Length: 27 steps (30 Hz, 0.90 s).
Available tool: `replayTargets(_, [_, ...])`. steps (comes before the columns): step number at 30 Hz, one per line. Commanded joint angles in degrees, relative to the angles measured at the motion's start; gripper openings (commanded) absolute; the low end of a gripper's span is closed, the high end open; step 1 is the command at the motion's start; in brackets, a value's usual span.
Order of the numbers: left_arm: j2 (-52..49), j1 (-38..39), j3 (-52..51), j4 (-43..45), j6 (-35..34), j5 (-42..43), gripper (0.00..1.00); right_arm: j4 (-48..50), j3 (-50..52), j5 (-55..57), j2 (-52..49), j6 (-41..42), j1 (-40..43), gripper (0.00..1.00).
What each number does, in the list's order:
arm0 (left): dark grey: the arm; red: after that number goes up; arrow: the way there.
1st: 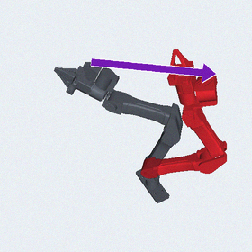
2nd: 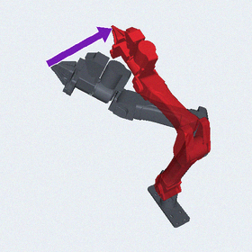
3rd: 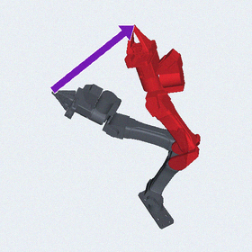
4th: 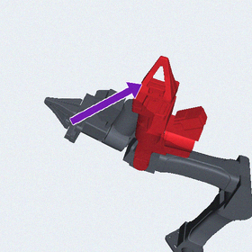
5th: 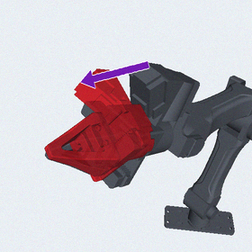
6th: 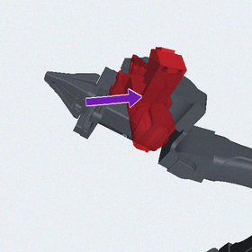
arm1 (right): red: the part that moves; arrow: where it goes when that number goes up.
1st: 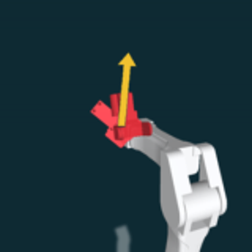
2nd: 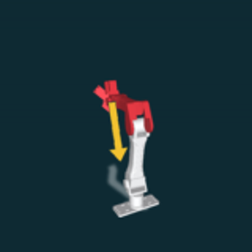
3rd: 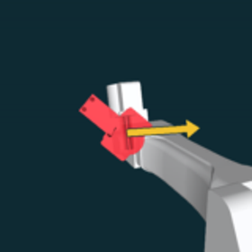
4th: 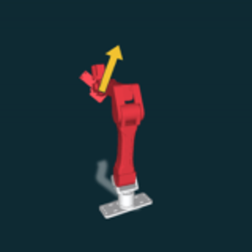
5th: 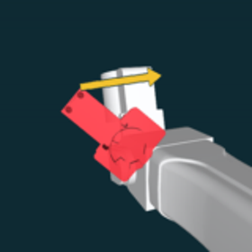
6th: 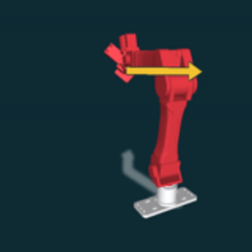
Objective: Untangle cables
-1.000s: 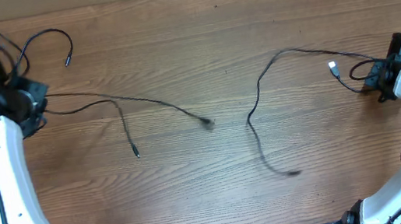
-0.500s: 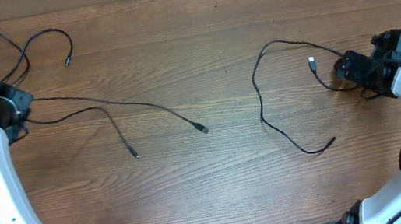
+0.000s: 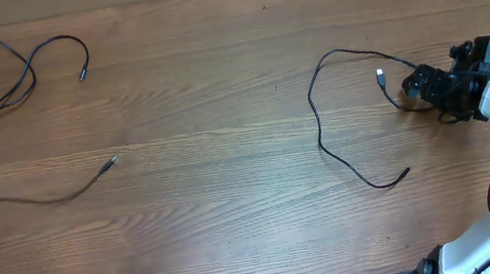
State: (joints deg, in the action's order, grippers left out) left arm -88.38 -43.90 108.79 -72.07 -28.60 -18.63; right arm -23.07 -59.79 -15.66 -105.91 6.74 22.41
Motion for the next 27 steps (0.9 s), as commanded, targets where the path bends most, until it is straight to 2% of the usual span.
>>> replayTargets(1, [-1.07, -2.29, 0.96, -0.5, -1.22, 1.79, 0.04, -1.53, 1.22, -0.98, -1.14, 0.76, -0.33, 1.0])
replayTargets(13, [-8.28, -3.21, 0.96, 3.89, -5.95, -9.11, 0.04, -1.51, 1.22, -0.96, -1.14, 0.74, -0.33, 1.0])
replayTargets(16, [-8.35, -5.11, 1.18, 7.74, -5.64, -12.02, 0.04, -1.51, 1.22, -0.96, -1.14, 0.74, -0.33, 1.0])
replayTargets(20, [-8.37, -7.87, 2.78, 13.07, -4.07, -11.32, 0.04, -1.51, 1.22, -0.96, -1.14, 0.74, -0.33, 1.0])
replayTargets(23, [-8.37, -9.14, 4.17, 19.71, 1.29, -13.16, 0.04, -1.51, 1.22, -0.96, -1.14, 0.74, -0.33, 1.0])
replayTargets(27, [-8.37, -9.11, 4.94, 21.31, 3.34, -14.19, 0.04, -1.49, 1.22, -0.96, -1.11, 0.74, -0.33, 1.0])
